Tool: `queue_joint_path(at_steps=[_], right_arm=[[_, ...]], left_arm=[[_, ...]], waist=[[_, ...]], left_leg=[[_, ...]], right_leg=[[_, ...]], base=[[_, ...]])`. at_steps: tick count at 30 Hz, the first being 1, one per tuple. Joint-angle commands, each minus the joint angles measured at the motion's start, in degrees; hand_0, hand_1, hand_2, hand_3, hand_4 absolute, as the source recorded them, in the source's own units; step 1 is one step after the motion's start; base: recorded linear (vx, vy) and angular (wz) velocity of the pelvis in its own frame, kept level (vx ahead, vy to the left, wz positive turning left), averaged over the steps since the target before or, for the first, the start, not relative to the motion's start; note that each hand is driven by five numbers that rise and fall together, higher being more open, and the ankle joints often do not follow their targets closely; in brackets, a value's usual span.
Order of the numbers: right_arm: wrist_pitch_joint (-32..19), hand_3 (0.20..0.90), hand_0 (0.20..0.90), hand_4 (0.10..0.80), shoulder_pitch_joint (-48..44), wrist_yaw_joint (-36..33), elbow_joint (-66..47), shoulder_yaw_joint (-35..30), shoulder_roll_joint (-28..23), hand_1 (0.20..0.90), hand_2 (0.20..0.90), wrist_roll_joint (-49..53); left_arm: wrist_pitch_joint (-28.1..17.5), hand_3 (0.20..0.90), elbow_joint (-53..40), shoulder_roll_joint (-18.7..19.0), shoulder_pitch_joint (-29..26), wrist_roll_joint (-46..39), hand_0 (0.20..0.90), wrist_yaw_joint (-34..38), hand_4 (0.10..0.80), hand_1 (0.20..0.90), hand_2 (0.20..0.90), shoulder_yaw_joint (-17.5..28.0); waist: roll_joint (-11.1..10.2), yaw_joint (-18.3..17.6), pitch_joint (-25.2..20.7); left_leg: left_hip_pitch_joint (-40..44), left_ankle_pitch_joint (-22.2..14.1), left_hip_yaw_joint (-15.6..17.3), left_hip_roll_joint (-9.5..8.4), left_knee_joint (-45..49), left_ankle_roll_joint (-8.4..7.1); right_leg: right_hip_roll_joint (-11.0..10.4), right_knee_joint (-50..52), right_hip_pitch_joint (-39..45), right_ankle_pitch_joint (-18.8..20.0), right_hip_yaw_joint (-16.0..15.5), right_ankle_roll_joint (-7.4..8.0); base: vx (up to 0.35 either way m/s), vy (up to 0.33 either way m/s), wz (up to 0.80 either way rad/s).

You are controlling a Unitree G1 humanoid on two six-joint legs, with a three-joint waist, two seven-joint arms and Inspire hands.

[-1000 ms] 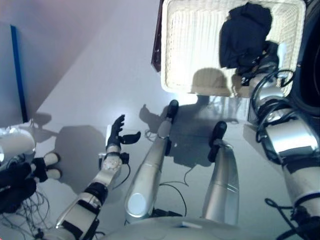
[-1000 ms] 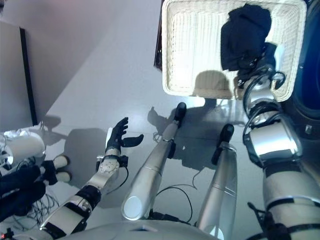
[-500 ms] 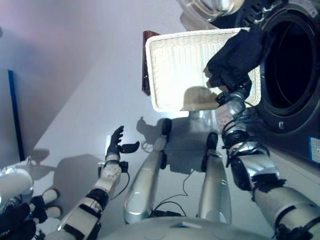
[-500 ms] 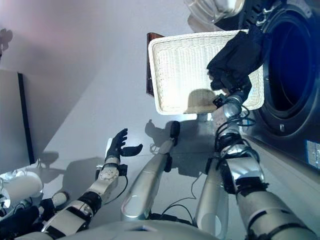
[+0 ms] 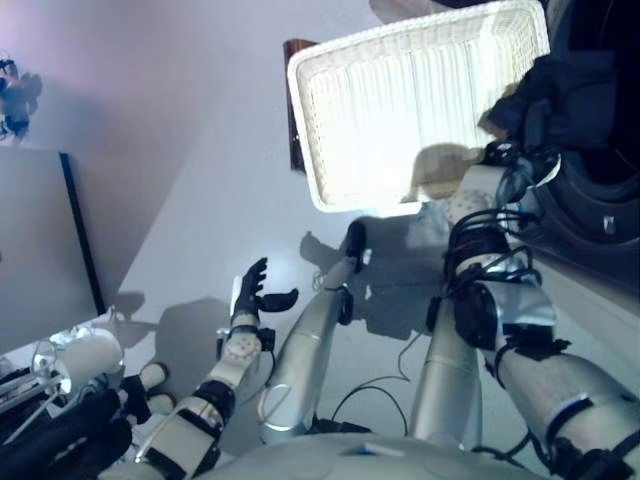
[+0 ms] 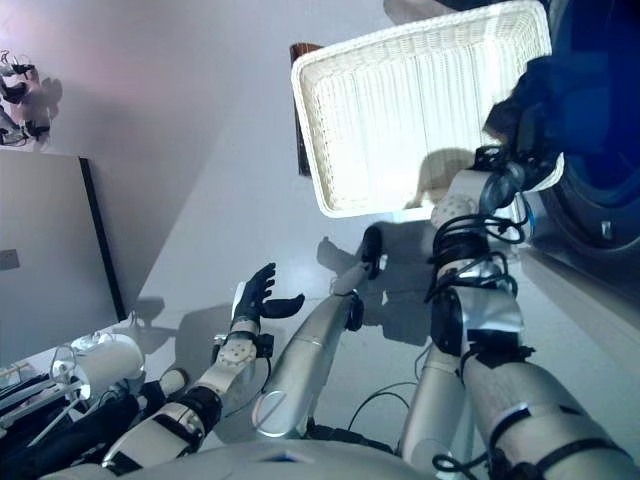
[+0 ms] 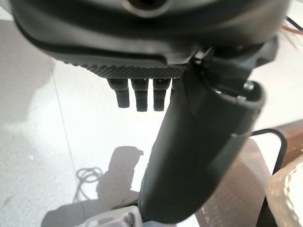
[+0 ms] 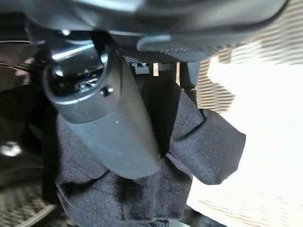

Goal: Pick up the clothes and place them into the washing machine

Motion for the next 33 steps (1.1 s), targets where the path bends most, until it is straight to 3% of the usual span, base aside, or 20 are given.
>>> queue_joint_path(at_steps=[1, 7, 10, 15, 25, 26, 27, 31, 33], right_arm=[[-7.72, 0.300, 0.300, 0.400, -6.01, 0.72, -8.83, 1.23, -5.60, 0.300, 0.300, -2.65], [-8.22, 0.300, 0.300, 0.400, -11.74, -1.11, -7.78, 2.63, -12.10, 0.300, 0.300, -2.58], [-6.35, 0.300, 0.300, 0.400, -16.17, -1.31, -3.31, 6.06, -20.33, 0.300, 0.300, -2.54], [-3.18, 0.300, 0.300, 0.400, -23.94, -2.00, 2.65, 13.98, -31.98, 0.300, 0.300, -4.03], [0.74, 0.316, 0.316, 0.411, -32.05, -4.48, 6.69, 24.38, -41.13, 0.316, 0.316, -9.96], [1.01, 0.815, 0.815, 0.744, -32.21, -5.24, 6.94, 24.95, -41.37, 0.815, 0.815, -10.79], [1.94, 0.900, 0.900, 0.800, -32.23, -5.86, 7.63, 25.37, -41.56, 0.900, 0.900, -12.04], [3.92, 0.900, 0.900, 0.800, -30.74, -8.19, 8.52, 25.22, -40.95, 0.900, 0.900, -15.49], [7.28, 0.900, 0.900, 0.800, -30.76, -10.75, 11.09, 26.68, -40.87, 0.900, 0.900, -20.10]], left_arm=[[-1.84, 0.900, 1.94, 1.94, -0.60, -2.34, 0.900, 1.55, 0.800, 0.900, 0.900, 0.03], [-2.25, 0.900, 2.10, 3.05, -1.62, -2.75, 0.900, 2.32, 0.800, 0.900, 0.900, 0.62], [-3.35, 0.900, 0.60, 4.16, -0.57, -3.63, 0.900, 2.15, 0.800, 0.900, 0.900, 1.03], [-4.12, 0.900, -0.73, 5.28, 0.70, -3.77, 0.900, 2.40, 0.800, 0.900, 0.900, 2.00], [-4.73, 0.900, -0.91, 5.19, 2.84, -2.85, 0.900, 2.68, 0.800, 0.900, 0.900, 3.42], [-4.84, 0.900, -1.00, 5.05, 2.79, -2.74, 0.900, 2.79, 0.800, 0.900, 0.900, 3.39], [-4.95, 0.900, -1.03, 4.86, 2.76, -2.61, 0.900, 2.83, 0.800, 0.900, 0.900, 3.40], [-5.10, 0.900, -0.79, 4.44, 2.87, -1.90, 0.900, 3.53, 0.800, 0.900, 0.900, 3.51], [-5.05, 0.900, -0.40, 4.58, 3.02, -1.76, 0.900, 3.79, 0.800, 0.900, 0.900, 3.71]], waist=[[-0.38, -0.96, -0.59], [-1.31, -0.75, -1.97], [-1.56, 0.33, -3.39], [-1.33, 1.62, -5.29], [-0.52, 3.13, -8.27], [-0.41, 3.26, -8.39], [-0.33, 3.40, -8.61], [-0.26, 3.55, -9.22], [-0.41, 3.73, -9.53]], left_leg=[[-6.13, -7.36, 1.02, -3.13, 8.70, 0.02], [-13.81, -11.41, 0.60, -1.57, 16.79, -0.43], [-15.25, -12.64, 0.72, -1.13, 17.78, -0.50], [-15.97, -12.19, 0.68, -1.23, 16.15, -1.04], [-14.07, -8.71, 1.15, -2.35, 9.73, -1.74], [-13.77, -8.33, 1.21, -2.46, 9.25, -1.89], [-13.49, -7.95, 1.13, -2.60, 8.62, -1.88], [-12.60, -7.36, 1.01, -3.01, 7.10, -1.79], [-12.28, -7.11, 1.14, -3.15, 6.31, -1.65]], right_leg=[[1.98, -0.16, -1.64, 2.55, -2.66, -1.49], [3.32, 5.12, -9.26, 0.38, -2.21, -2.06], [3.31, 6.28, -11.25, -0.48, -1.93, -1.92], [3.05, 6.32, -12.94, -0.92, -1.49, -1.83], [1.87, 3.56, -12.26, -0.17, -1.28, -2.15], [1.68, 3.32, -11.98, -0.09, -1.38, -2.16], [1.69, 2.98, -11.87, 0.18, -1.36, -2.18], [1.48, 1.98, -11.19, 0.40, -1.51, -2.14], [1.33, 1.61, -10.97, 0.65, -1.59, -2.10]], base=[[-0.074, -0.069, 0.09], [-0.001, -0.046, 0.04], [0.054, -0.034, -0.11], [0.029, -0.020, 0.02], [0.041, 0.010, 0.08], [0.044, 0.023, 0.07], [0.036, 0.009, 0.05], [0.034, 0.009, 0.03], [0.000, 0.000, 0.00]])
